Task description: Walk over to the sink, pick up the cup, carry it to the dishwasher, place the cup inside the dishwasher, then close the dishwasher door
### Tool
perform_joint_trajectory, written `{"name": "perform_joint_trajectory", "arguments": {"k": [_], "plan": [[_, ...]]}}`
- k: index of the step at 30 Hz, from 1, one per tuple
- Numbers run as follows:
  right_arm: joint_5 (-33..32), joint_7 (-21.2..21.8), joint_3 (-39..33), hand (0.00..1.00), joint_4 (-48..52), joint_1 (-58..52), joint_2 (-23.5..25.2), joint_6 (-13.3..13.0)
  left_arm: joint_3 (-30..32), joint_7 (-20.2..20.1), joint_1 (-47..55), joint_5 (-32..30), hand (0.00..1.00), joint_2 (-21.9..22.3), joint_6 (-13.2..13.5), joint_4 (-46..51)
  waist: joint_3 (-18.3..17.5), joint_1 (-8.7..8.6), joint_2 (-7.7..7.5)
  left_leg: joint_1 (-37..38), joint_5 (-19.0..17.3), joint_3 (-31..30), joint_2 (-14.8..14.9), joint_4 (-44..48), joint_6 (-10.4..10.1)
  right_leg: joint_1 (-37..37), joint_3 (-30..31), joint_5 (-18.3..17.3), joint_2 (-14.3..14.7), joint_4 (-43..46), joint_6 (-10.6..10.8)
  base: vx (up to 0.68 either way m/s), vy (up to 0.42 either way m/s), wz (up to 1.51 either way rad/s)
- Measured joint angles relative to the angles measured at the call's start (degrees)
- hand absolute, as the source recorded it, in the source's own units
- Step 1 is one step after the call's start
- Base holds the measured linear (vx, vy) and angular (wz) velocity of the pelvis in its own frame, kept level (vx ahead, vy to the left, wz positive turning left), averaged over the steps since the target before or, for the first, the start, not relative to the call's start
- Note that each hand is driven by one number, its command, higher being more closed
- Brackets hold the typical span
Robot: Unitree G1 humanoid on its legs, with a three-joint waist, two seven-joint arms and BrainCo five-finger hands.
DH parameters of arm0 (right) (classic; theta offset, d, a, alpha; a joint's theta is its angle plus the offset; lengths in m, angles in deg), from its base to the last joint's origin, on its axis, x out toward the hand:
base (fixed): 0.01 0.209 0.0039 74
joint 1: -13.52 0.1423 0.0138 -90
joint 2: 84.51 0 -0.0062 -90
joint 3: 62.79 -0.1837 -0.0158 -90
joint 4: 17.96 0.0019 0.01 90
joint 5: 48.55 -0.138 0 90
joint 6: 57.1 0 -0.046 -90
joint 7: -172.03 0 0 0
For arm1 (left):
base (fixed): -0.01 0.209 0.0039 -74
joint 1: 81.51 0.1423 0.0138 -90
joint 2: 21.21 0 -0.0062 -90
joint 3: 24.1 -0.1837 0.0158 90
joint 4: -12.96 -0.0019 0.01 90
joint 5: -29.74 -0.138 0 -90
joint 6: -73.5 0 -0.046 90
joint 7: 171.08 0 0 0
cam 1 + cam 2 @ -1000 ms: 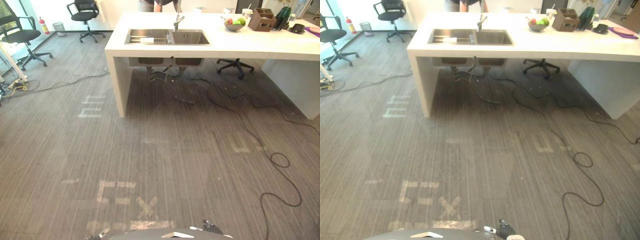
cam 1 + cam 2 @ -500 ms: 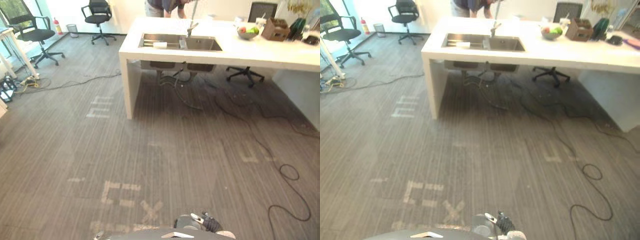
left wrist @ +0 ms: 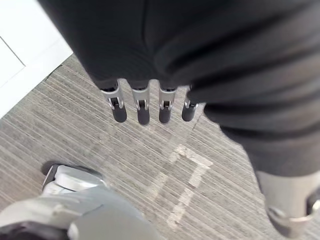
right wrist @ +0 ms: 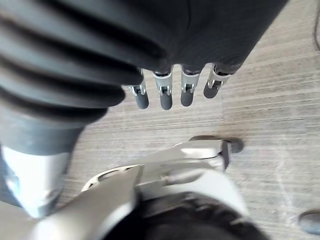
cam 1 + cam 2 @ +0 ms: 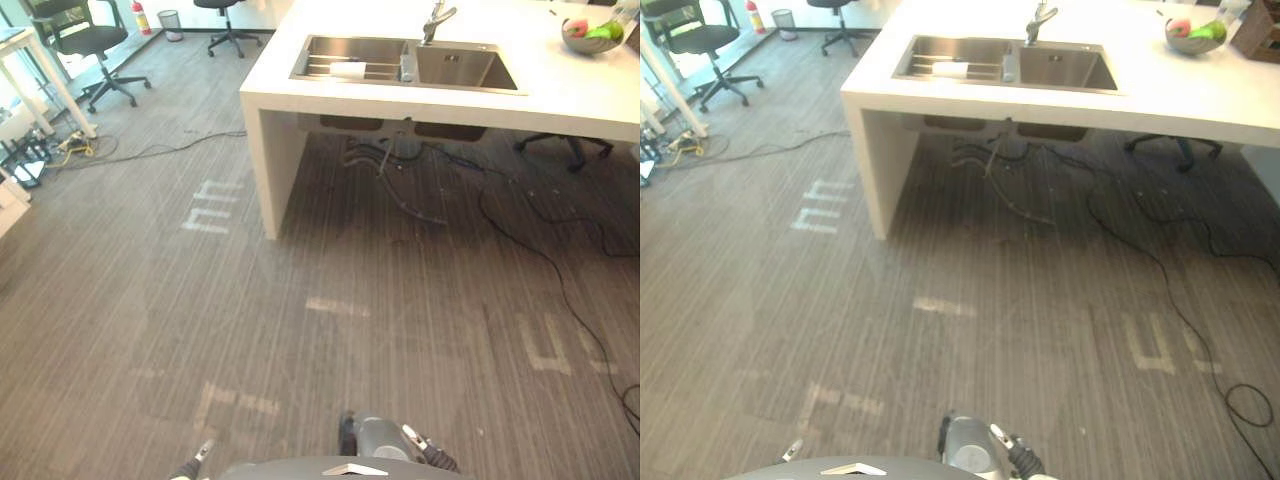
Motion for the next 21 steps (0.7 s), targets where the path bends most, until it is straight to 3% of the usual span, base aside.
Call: {"name": "perform_joint_trajectory", "arguments": {"k": [1,2,3,5,7,9,10,11,12,13,14,16,17,18,19,20,21], "plan": [[0.0,0.3,0.0,0.00,0.0,-0.1,-0.2,-0.2,0.7,0.0,0.0,0.0,0.00,0.2,0.7,0.1,0.0,0.29,0.27,-2.9,3.3,0.6,1.6,6.1,-0.4,2.0,0.0,-0.7,0.9,-1.2,-0.4,0.65,-0.204,-0.04],[0.1,0.5,0.2,0.00,0.0,0.2,-0.3,-0.8,1.8,0.1,0.2,-0.2,0.00,0.4,1.8,0.8,0.0,0.62,0.53,-6.5,4.3,2.2,4.1,15.5,-0.2,5.3,0.0,-1.6,2.5,-3.3,-1.1,0.66,-0.163,-0.15],[0.1,0.5,0.3,0.00,-0.1,-0.2,-0.2,-1.1,1.9,0.3,0.2,-0.7,0.00,0.3,3.2,1.4,0.2,1.27,0.16,-10.6,3.8,3.4,6.0,24.3,0.6,10.2,0.1,-2.1,3.8,-6.7,-1.4,0.76,-0.161,-0.20],[-0.1,0.7,0.5,0.00,-0.1,0.3,0.7,-1.3,1.3,1.5,-0.1,-2.5,0.00,-0.2,6.0,3.1,0.4,2.51,-1.93,-17.5,1.8,4.9,5.2,26.3,1.0,17.9,1.2,-2.1,4.0,-12.7,-1.4,0.64,-0.105,-0.25],[-0.2,0.8,0.6,0.00,-0.1,1.5,1.2,-1.3,-1.0,3.0,-0.3,-4.7,0.00,-0.5,9.7,4.8,1.3,3.75,-2.99,-22.4,-1.0,8.3,4.3,20.0,2.1,22.7,3.1,-2.0,3.3,-16.3,-1.1,0.53,0.011,-0.51],[-0.3,1.0,0.5,0.00,0.1,3.2,2.0,-1.3,-4.4,4.3,-0.6,-6.5,0.00,-1.4,12.0,6.2,2.1,4.53,-3.80,-24.1,-0.8,13.1,2.2,4.1,3.6,25.9,4.6,-2.1,1.3,-17.1,-1.0,0.53,0.113,-0.59],[-0.2,1.7,0.5,0.00,0.3,3.5,2.1,-1.5,-7.8,5.2,-0.6,-7.4,0.00,-1.8,13.2,7.4,2.1,4.93,-3.38,-23.0,4.8,14.5,0.1,-13.5,3.2,27.0,6.1,-2.5,0.5,-16.8,-0.4,0.54,0.200,-0.64],[-0.2,2.1,0.4,0.00,0.7,3.5,1.2,-2.0,-11.4,5.4,-0.4,-7.3,0.00,-1.5,14.4,8.7,2.0,5.51,-1.05,-21.0,11.0,13.8,-0.5,-31.0,1.8,28.5,8.4,-3.7,1.5,-16.9,0.2,0.64,0.273,-0.85],[-0.2,1.9,0.5,0.00,0.3,4.7,1.3,-2.2,-13.5,5.6,-0.7,-7.2,0.00,-2.3,15.0,9.6,1.9,5.87,-0.77,-20.1,19.1,14.0,-0.7,-31.8,3.3,29.6,10.7,-5.8,1.3,-17.4,0.5,0.51,0.260,-0.69],[-0.2,1.9,0.9,0.00,-0.2,5.4,2.1,-2.1,-15.1,6.1,-1.6,-7.1,0.00,-3.0,15.3,10.2,2.3,5.63,-1.17,-20.7,19.9,14.4,-1.4,-30.8,4.2,30.1,11.9,-6.3,0.8,-17.5,0.6,0.44,0.244,-0.16],[-0.1,1.9,1.7,0.00,-0.2,5.9,3.6,-2.2,-19.6,6.9,-4.1,-7.0,0.00,-3.3,16.0,12.8,2.6,4.51,-2.72,-22.6,18.2,14.8,-2.7,-28.5,5.4,29.8,13.8,-6.0,0.9,-17.7,0.7,0.31,0.185,0.35],[0.0,1.7,2.3,0.00,-0.8,7.3,4.3,-1.2,-26.7,7.4,-6.5,-7.0,0.00,-2.3,16.6,24.8,2.9,3.98,-3.69,-24.3,16.8,15.0,-4.7,-26.5,7.5,28.2,13.9,-5.3,-0.7,-15.9,0.6,0.38,0.263,0.45],[0.0,1.4,2.7,0.00,-1.7,7.9,4.1,0.6,-30.7,7.0,-6.9,-7.1,0.00,-1.4,15.1,37.0,3.0,3.78,-3.77,-23.9,16.0,15.1,-6.5,-26.7,8.6,27.0,14.0,-5.3,-2.4,-12.5,0.6,0.42,0.300,0.28],[-0.3,1.3,2.7,0.00,-2.0,8.0,3.8,1.9,-32.9,6.2,-8.0,-7.5,0.00,-1.0,14.5,47.9,2.9,3.74,-3.69,-22.6,15.0,15.3,-8.2,-27.1,9.5,25.6,13.8,-4.7,-3.7,-7.0,2.6,0.33,0.205,0.24],[-0.6,1.2,2.7,0.00,-2.0,8.0,3.5,2.3,-33.2,5.7,-8.8,-7.6,0.00,-1.1,14.1,52.5,2.8,3.52,-3.59,-21.7,14.2,15.4,-8.9,-27.1,9.8,24.5,13.5,-4.0,-4.4,-3.6,4.3,0.35,0.179,0.17],[-1.5,0.9,2.5,0.00,-2.2,7.8,2.7,2.8,-33.6,5.1,-11.4,-9.4,0.00,-1.6,14.1,59.7,2.6,3.32,-3.35,-19.4,12.5,15.4,-10.1,-27.3,10.4,21.2,13.1,-0.4,-5.7,6.4,10.2,0.37,0.178,0.15],[-1.4,0.5,2.0,0.00,-2.6,7.6,2.4,3.1,-34.0,3.6,-13.5,-12.6,0.00,-3.2,14.1,66.5,2.7,3.30,-3.69,-15.9,11.1,15.0,-11.7,-28.0,10.9,16.5,13.1,7.7,-7.8,18.1,16.8,0.37,0.176,0.16]]}}
